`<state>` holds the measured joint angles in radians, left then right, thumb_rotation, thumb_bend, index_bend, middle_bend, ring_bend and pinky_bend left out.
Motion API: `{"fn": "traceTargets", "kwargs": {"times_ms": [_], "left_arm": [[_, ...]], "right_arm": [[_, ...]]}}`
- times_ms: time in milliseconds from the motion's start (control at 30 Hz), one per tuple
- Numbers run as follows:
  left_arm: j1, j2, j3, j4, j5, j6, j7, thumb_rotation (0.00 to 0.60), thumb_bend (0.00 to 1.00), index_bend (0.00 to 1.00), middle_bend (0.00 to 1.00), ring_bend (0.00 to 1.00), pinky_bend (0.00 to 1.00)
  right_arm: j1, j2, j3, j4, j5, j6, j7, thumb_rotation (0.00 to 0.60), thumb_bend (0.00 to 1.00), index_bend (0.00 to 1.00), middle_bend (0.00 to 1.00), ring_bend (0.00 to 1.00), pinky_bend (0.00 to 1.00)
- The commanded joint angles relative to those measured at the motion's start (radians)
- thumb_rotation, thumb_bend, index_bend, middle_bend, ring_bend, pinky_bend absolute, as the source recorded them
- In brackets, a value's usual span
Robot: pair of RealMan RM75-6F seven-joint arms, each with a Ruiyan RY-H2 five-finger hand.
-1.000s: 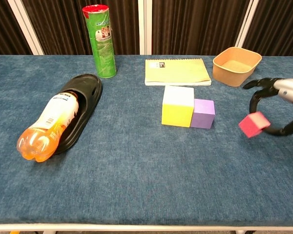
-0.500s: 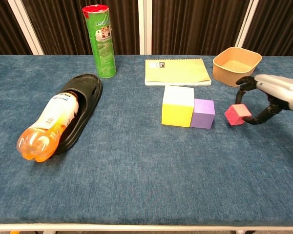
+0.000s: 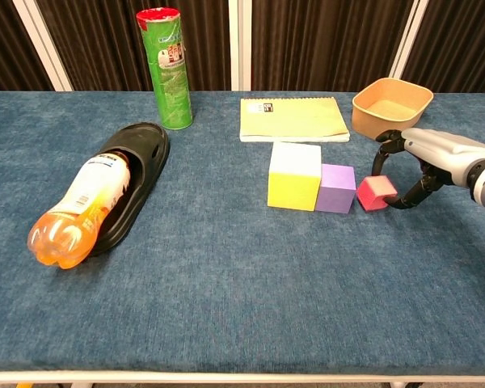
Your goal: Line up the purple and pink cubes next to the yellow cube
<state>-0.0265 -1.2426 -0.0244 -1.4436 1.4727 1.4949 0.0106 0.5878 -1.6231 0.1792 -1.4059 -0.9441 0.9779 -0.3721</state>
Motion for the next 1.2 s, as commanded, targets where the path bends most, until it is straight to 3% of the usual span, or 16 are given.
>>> {"fn": "traceTargets", "kwargs": {"times_ms": [33,233,500,867,1200], "left_arm": [[0.000,-0.001,0.000,0.001,0.000,0.001,-0.002,0.600,0.03,0.22,0.22,0.15,0.16],[0.005,-0.001,0.002,0.002,0.000,0.004,-0.005,0.600,0.03,0.22,0.22,0.15,0.16],[0.007,0.005,0.004,-0.008,0.000,0.007,0.007,0.600,0.03,0.22,0.22,0.15,0.16],[0.008,0.015,0.005,-0.036,-0.003,0.007,0.034,0.600,0.03,0.22,0.22,0.15,0.16],[0.011,0.015,0.005,-0.035,-0.006,0.006,0.033,0.600,0.03,0.22,0.22,0.15,0.16]], "right_arm": [[0.001,0.000,-0.003,-0.002,-0.001,-0.001,0.001,0.600,0.16,0.27,0.02,0.00,0.00],[-0.003,0.029,-0.009,-0.032,-0.020,-0.005,0.020,0.600,0.13,0.16,0.00,0.00,0.00],[0.009,0.098,0.003,-0.016,-0.021,-0.025,0.022,0.600,0.12,0.14,0.00,0.00,0.00],[0.072,0.027,0.008,0.131,-0.045,-0.101,0.052,0.600,0.10,0.13,0.00,0.00,0.00],[0.081,0.014,-0.004,0.138,-0.050,-0.117,0.055,0.600,0.10,0.13,0.00,0.00,0.00]]}}
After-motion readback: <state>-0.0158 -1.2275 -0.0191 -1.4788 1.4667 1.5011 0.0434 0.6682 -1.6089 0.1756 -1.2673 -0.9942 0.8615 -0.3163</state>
